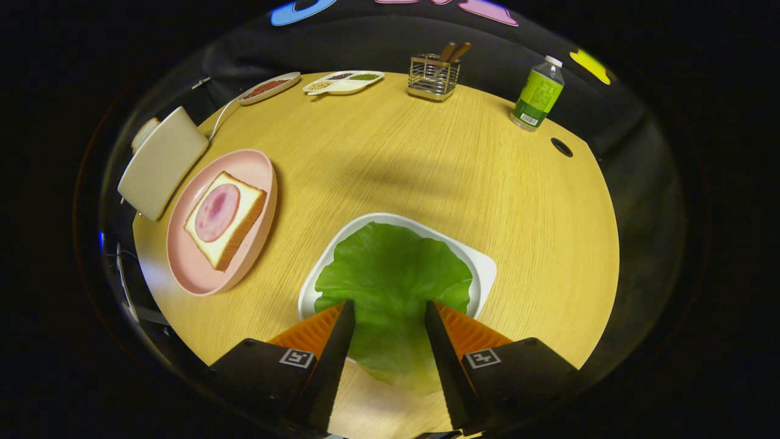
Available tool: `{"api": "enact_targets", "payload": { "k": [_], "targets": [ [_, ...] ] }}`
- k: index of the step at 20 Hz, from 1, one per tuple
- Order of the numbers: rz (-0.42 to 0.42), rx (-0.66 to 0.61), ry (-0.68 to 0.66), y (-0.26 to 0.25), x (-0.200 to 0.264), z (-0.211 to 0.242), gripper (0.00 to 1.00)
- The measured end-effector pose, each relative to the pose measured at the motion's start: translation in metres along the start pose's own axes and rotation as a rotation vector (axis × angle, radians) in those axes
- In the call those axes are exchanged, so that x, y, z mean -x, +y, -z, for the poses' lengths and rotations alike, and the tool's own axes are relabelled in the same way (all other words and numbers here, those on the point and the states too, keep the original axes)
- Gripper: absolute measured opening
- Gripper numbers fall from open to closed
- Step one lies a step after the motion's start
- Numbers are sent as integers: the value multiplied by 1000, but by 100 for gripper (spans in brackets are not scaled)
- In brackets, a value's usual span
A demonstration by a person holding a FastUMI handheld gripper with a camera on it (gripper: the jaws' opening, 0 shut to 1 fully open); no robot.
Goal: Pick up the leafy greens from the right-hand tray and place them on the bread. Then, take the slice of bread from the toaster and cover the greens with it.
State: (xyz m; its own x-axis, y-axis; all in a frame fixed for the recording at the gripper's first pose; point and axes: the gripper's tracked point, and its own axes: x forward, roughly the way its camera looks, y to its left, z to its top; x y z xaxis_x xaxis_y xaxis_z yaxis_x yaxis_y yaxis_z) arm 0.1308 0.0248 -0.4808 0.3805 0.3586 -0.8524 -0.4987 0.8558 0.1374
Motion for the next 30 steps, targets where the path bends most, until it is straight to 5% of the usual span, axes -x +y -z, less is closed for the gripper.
{"api": "enact_targets", "payload": {
  "k": [3,5,7,14,21,30],
  "targets": [
    [7,-21,9,-4,-3,1,71],
    [20,-27,1,-7,0,1,49],
    [15,-6,-18,-6,-1,0,12],
    [-3,-72,-193,5,63,-38,11],
    [-111,11,-289,91,124,-72,11],
    [-223,103,-251,194,106,-103,11]
  ]
}}
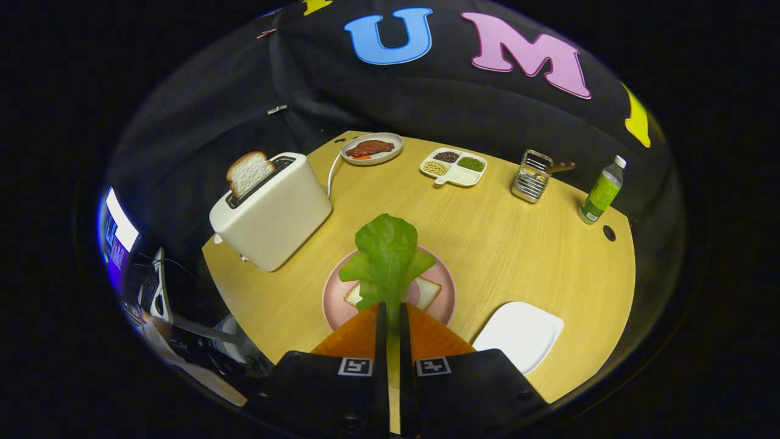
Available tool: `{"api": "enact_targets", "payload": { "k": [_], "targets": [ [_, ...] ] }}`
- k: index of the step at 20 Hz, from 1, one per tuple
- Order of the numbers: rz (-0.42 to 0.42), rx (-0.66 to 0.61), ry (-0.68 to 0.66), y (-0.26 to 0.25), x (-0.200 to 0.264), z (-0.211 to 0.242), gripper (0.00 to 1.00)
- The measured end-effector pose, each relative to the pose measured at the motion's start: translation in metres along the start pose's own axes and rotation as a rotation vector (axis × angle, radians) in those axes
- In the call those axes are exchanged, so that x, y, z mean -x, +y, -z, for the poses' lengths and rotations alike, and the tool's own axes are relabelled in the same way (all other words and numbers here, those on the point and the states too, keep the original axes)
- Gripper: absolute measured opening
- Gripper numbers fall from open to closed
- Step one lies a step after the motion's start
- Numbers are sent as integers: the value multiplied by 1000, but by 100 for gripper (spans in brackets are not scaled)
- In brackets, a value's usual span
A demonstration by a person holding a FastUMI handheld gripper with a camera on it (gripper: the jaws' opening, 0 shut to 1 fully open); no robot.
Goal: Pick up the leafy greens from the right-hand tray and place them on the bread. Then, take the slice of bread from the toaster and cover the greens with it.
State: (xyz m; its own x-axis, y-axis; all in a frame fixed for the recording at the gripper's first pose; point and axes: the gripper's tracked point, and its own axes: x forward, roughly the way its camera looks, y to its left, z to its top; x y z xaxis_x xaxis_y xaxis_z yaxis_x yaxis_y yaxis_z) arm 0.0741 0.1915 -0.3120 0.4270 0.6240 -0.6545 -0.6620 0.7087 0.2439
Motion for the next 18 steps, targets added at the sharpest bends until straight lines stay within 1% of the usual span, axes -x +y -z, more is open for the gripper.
{"api": "enact_targets", "payload": {
  "k": [6,7,10,11,15,18],
  "targets": [
    [15,33,32,8,-35,-1,11],
    [21,31,41,8,-41,1,13],
    [44,29,17,4,-44,-3,100],
    [50,30,10,5,-47,-3,97],
    [73,18,-19,1,-36,-10,98],
    [75,-4,-101,10,-11,-32,99]
  ]
}}
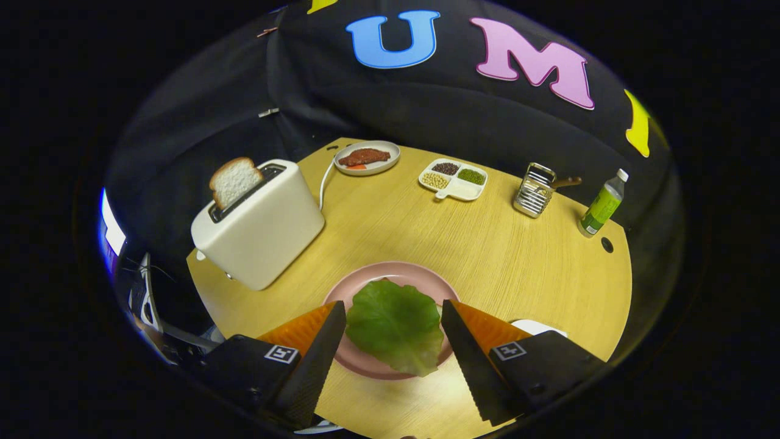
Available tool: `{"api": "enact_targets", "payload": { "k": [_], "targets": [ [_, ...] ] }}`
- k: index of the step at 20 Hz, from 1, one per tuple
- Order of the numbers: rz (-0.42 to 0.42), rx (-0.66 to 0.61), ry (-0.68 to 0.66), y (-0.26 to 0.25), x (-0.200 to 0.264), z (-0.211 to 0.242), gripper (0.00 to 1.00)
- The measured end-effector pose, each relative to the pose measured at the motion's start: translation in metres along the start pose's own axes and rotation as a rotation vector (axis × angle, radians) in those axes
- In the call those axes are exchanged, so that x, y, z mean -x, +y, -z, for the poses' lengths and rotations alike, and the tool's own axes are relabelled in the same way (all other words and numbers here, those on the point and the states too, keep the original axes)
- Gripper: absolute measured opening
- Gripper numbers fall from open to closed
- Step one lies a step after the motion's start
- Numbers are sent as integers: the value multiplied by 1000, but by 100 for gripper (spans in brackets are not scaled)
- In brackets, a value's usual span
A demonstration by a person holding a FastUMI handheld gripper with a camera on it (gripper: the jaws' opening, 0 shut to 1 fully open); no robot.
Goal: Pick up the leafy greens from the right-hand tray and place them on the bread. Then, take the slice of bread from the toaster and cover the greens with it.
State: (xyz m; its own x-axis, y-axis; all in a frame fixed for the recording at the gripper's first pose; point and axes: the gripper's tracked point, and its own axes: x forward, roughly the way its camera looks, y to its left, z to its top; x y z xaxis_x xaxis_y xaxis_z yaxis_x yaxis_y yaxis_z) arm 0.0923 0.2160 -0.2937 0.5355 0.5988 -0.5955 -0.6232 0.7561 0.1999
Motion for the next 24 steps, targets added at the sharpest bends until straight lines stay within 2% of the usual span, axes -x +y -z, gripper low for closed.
{"api": "enact_targets", "payload": {
  "k": [6,12,14,16,19,24],
  "targets": [
    [-84,80,-219,66,62,-72,99],
    [-246,180,-321,167,96,-128,99],
    [-295,198,-337,201,93,-139,99],
    [-310,216,-340,225,86,-149,99],
    [-285,210,-323,253,62,-162,99],
    [-221,128,-243,276,0,-174,99]
  ]
}}
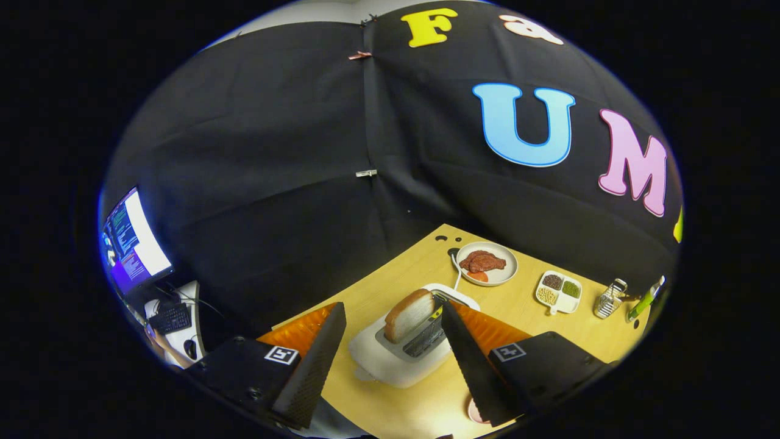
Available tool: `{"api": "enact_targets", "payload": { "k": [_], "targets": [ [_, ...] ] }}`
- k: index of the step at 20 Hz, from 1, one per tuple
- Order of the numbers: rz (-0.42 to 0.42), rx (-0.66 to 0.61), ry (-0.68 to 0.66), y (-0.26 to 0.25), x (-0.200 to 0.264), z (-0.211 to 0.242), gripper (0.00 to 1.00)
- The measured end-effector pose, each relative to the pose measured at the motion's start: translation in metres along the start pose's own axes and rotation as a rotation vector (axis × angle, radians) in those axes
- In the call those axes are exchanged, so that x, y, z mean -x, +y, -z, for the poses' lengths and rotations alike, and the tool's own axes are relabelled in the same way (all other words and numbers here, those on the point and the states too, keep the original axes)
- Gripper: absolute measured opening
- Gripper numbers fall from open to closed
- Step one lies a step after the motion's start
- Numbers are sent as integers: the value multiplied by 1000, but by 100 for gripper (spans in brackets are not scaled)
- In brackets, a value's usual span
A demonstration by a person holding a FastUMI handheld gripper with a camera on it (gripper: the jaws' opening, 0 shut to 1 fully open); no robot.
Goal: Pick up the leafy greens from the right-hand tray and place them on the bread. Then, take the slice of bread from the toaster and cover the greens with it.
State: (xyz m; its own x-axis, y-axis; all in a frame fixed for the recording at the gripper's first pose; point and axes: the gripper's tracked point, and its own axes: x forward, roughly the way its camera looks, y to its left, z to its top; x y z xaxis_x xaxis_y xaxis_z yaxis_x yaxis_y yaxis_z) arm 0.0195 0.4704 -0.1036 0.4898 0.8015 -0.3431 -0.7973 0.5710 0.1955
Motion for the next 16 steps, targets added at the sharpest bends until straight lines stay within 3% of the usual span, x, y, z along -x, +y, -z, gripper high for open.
{"api": "enact_targets", "payload": {
  "k": [9,12,15,16],
  "targets": [
    [119,-141,151,-16,-92,39,96],
    [187,-223,195,-27,-107,49,85],
    [230,-230,217,-35,-119,58,84],
    [228,-237,238,-32,-121,65,75]
  ]
}}
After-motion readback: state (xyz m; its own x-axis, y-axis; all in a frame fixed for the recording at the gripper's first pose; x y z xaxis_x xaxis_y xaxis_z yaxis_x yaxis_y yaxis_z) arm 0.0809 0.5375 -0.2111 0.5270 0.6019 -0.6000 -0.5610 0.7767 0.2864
